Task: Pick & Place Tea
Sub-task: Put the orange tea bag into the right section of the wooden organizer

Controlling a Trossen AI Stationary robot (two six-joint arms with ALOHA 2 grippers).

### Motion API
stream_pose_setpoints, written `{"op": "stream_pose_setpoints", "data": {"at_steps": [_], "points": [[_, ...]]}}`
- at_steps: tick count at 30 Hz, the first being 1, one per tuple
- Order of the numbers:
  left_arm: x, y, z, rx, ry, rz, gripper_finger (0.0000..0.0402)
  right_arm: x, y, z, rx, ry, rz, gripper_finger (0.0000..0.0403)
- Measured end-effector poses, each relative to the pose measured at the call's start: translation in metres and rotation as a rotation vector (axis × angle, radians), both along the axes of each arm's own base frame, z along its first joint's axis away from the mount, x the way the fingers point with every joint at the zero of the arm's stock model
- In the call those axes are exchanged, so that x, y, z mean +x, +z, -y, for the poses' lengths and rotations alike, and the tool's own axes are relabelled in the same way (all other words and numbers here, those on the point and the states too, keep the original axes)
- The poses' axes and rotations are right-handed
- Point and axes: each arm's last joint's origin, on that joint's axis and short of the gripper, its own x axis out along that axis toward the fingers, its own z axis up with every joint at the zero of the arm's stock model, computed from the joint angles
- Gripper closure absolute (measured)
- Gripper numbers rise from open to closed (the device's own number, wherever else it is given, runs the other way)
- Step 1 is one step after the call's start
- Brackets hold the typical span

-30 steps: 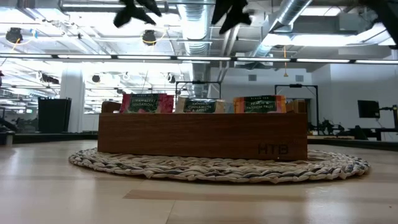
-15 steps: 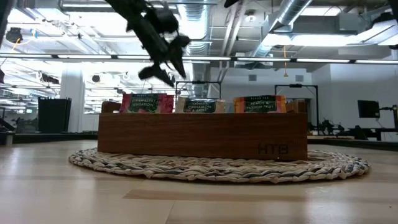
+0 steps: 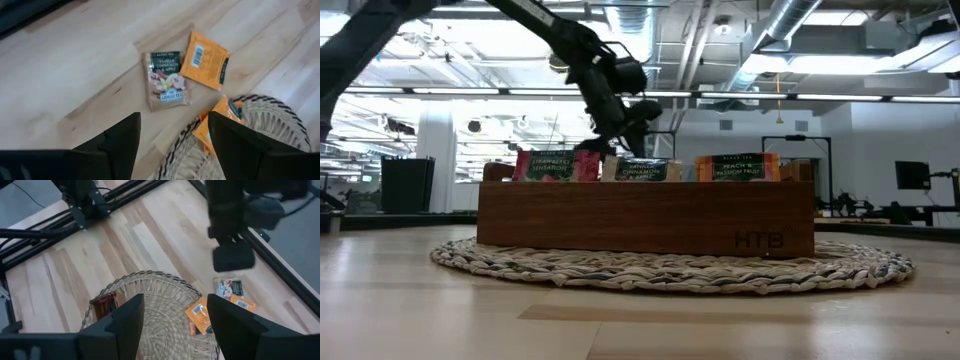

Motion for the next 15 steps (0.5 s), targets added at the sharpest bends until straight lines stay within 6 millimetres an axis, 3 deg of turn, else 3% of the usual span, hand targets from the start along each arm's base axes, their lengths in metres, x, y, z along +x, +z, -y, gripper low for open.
{"op": "stream_pose_setpoints", "data": {"at_steps": [7,15], "points": [[0.027,-0.026,-0.008,-0.076,-0.056,-0.119,0.0177,0.001,0.001,-0.005,0.008,-0.001,0.013,0.0194],[0.044,-0.054,-0.007,-0.106,-0.064,-0.18,0.0177,0.002,0.002,-0.009,-0.012,-0.005,0.032,0.0196]]}}
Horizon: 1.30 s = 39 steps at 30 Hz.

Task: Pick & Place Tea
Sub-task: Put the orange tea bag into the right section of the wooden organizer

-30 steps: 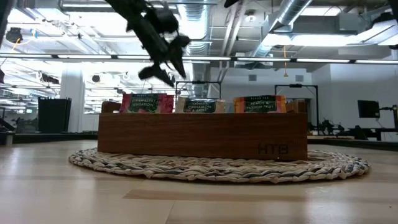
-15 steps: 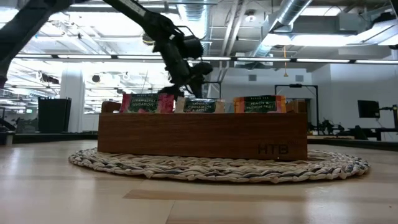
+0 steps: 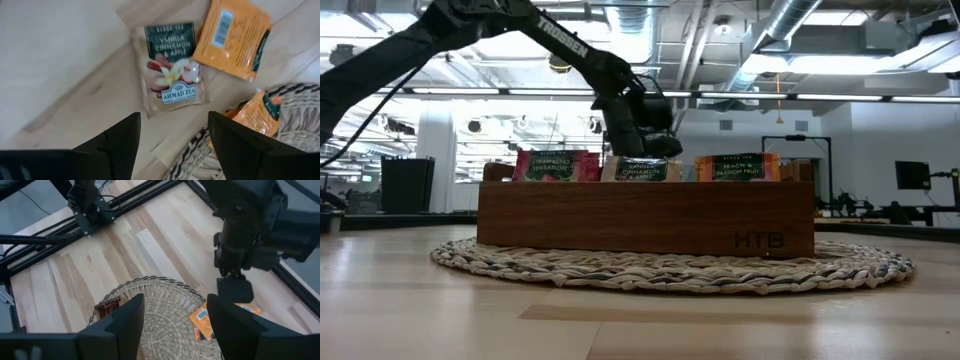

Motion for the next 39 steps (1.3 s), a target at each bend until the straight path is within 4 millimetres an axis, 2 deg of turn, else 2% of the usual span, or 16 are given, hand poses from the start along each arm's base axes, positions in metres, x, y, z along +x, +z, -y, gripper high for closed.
{"op": "stream_pose_setpoints", "data": {"at_steps": [7,14,21,26,32,36,39], "points": [[0.006,-0.02,0.003,0.006,-0.004,-0.048,0.0177,0.004,0.003,-0.002,-0.019,-0.009,0.05,0.0197],[0.01,-0.021,0.002,0.058,0.009,-0.043,0.0177,0.006,0.004,-0.002,-0.021,-0.01,0.072,0.0198],[0.009,-0.021,0.004,-0.006,-0.011,-0.021,0.0186,0.008,0.003,-0.004,-0.031,0.007,0.063,0.0198],[0.01,-0.02,0.0,-0.029,0.015,0.019,0.0225,0.008,0.003,-0.004,-0.031,0.01,0.062,0.0198],[0.005,-0.02,-0.006,-0.031,0.031,0.003,0.0296,0.008,0.003,-0.005,-0.027,0.014,0.062,0.0198],[-0.002,-0.021,-0.009,-0.109,0.004,0.001,0.034,0.007,0.003,-0.009,-0.027,0.026,0.061,0.0198],[-0.007,-0.019,-0.009,-0.094,-0.04,-0.031,0.0382,0.007,0.003,-0.011,-0.034,0.033,0.061,0.0198]]}}
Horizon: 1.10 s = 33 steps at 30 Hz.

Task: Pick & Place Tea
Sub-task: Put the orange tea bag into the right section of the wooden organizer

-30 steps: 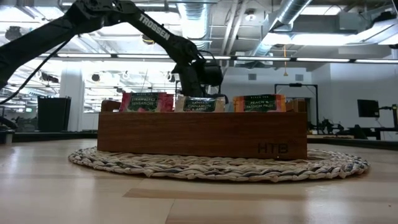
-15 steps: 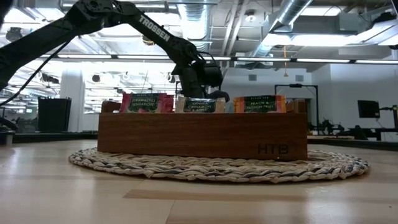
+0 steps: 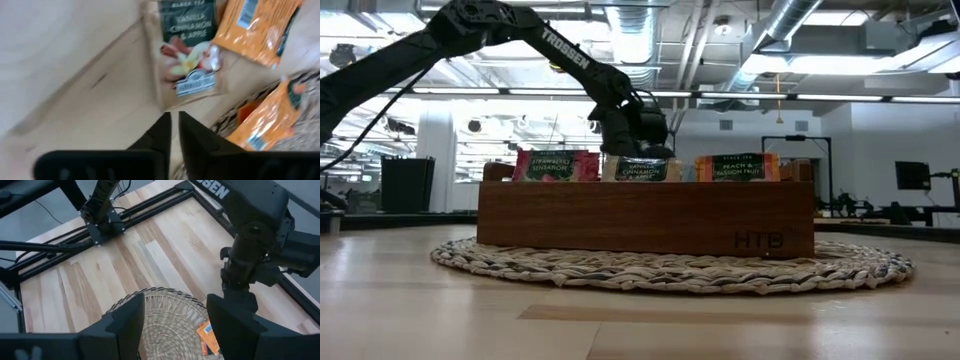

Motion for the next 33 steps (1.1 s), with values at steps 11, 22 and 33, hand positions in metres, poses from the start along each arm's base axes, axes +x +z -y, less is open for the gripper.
{"op": "stream_pose_setpoints", "data": {"at_steps": [11,22,33], "points": [[-0.015,0.062,0.002,0.249,-0.163,0.059,0.0401,-0.011,-0.008,0.021,-0.043,-0.089,-0.133,0.0216],[-0.042,0.152,0.027,0.344,-0.159,0.265,0.0401,-0.022,-0.013,0.049,-0.054,-0.184,-0.241,0.0264],[-0.126,0.23,0.092,0.469,-0.179,0.642,0.0402,-0.013,-0.02,0.102,0.009,-0.149,-0.214,0.0336]]}}
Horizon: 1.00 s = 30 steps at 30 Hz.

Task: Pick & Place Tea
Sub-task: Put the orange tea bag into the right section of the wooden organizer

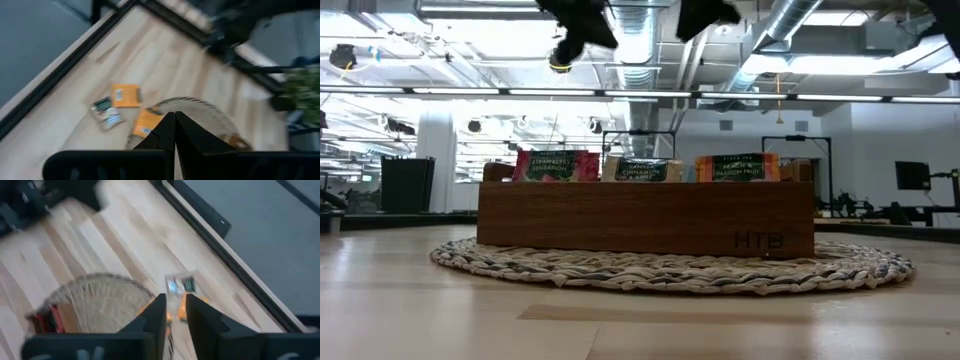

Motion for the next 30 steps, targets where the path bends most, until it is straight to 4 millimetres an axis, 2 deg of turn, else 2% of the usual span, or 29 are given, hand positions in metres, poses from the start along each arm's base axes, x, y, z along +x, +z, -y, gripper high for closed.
{"op": "stream_pose_setpoints", "data": {"at_steps": [3,7,12,15,21,24,30], "points": [[-0.026,0.013,0.017,-0.001,-0.016,0.068,0.0401,0.009,-0.011,0.026,0.077,-0.01,0.024,0.0367],[-0.058,0.03,0.036,0.02,-0.001,0.135,0.0401,0.024,-0.037,0.063,0.208,-0.089,0.042,0.0399],[-0.095,0.053,0.057,0.081,0.031,0.214,0.0401,0.046,-0.094,0.095,0.373,-0.18,-0.083,0.0397],[-0.112,0.06,0.066,0.118,0.05,0.24,0.0401,0.064,-0.127,0.106,0.476,-0.168,-0.106,0.0401],[-0.124,0.065,0.072,0.152,0.084,0.257,0.0401,0.089,-0.187,0.113,0.65,-0.221,-0.175,0.0402],[-0.124,0.063,0.072,0.142,0.083,0.234,0.0401,0.095,-0.211,0.117,0.704,-0.324,-0.214,0.0402],[-0.125,0.057,0.072,0.12,0.08,0.179,0.0401,0.091,-0.238,0.133,0.829,-0.436,-0.264,0.0403]]}}
